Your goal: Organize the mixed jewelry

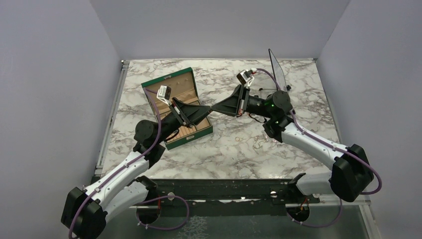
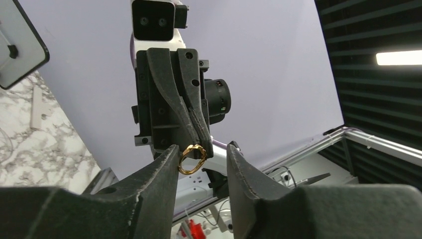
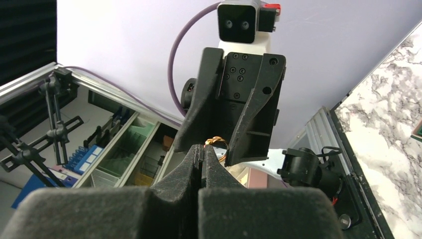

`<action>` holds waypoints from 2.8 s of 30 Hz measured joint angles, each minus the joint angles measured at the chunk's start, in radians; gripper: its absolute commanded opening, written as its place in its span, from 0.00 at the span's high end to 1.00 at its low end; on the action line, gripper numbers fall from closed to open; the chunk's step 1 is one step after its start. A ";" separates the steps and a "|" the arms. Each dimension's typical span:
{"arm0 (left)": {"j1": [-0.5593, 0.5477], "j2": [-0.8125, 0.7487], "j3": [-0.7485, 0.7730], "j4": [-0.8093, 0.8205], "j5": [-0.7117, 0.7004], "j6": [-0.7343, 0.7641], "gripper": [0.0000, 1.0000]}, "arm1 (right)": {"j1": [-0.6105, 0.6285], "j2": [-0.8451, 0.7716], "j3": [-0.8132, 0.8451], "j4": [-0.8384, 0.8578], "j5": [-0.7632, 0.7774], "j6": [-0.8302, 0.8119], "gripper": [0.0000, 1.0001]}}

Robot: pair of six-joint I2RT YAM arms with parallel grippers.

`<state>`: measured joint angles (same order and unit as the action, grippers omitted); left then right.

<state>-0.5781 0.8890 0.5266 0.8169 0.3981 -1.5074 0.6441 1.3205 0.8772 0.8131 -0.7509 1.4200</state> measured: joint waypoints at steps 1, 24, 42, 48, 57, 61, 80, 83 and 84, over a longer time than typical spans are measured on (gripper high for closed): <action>0.000 0.000 0.000 -0.001 0.000 0.002 0.65 | 0.000 0.000 -0.001 0.006 0.002 0.003 0.99; 0.000 -0.008 -0.007 0.003 -0.004 0.027 0.62 | 0.000 -0.017 -0.064 0.062 0.064 0.045 0.99; 0.000 -0.042 -0.021 -0.047 -0.028 0.058 0.83 | -0.005 -0.025 -0.098 0.085 0.107 0.068 0.99; 0.000 -0.061 -0.023 -0.113 -0.051 0.089 0.75 | -0.005 -0.042 -0.104 0.058 0.111 0.045 0.97; 0.001 -0.063 -0.032 -0.191 -0.072 0.095 0.54 | -0.005 -0.088 -0.095 -0.159 0.138 -0.094 0.62; 0.001 -0.063 -0.036 -0.224 -0.074 0.087 0.48 | -0.010 -0.102 -0.027 -0.376 0.168 -0.235 0.52; 0.014 -0.032 -0.001 -0.731 -0.238 0.294 0.30 | -0.011 -0.053 -0.022 -0.877 0.333 -0.647 0.48; 0.014 -0.035 0.003 -0.833 -0.287 0.353 0.26 | -0.002 0.005 -0.059 -0.914 0.379 -0.681 0.49; 0.015 -0.035 0.003 -0.853 -0.296 0.365 0.25 | 0.003 0.029 -0.063 -0.924 0.398 -0.690 0.50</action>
<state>-0.5629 0.8539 0.5293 -0.0360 0.1020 -1.1423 0.6476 1.3499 0.8139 -0.1104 -0.3527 0.7296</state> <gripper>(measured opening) 0.709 0.515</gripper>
